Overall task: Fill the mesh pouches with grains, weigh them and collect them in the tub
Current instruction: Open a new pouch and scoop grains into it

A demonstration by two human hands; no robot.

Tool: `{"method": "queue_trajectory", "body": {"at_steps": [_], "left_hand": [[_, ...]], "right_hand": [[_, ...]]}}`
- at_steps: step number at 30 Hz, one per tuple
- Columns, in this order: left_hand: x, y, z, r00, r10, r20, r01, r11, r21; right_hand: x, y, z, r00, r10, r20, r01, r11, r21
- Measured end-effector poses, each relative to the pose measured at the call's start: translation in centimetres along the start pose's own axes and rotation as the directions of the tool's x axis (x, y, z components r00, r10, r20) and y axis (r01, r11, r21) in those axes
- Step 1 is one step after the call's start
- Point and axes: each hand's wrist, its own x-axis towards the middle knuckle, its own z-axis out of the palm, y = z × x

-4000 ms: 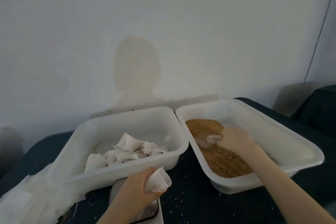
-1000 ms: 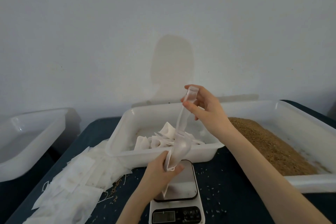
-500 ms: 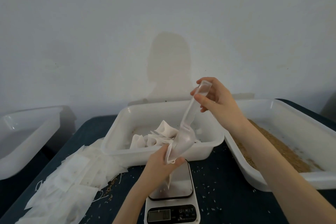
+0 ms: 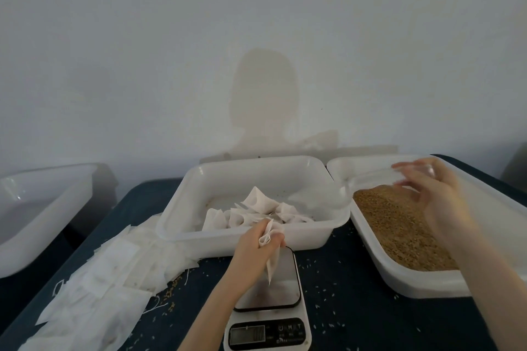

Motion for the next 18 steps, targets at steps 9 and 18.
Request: {"method": "queue_trajectory", "body": {"at_steps": [9, 18], "left_hand": [[0.9, -2.2, 1.6, 0.967, 0.217, 0.131, -0.252, 0.748, 0.615], [0.1, -4.7, 0.3, 0.984, 0.157, 0.084, -0.173, 0.734, 0.657]], "right_hand": [[-0.8, 4.3, -2.7, 0.919, 0.008, -0.393, -0.282, 0.712, -0.643], [-1.1, 6.9, -2.1, 0.937, 0.327, -0.126, -0.194, 0.184, -0.964]]}}
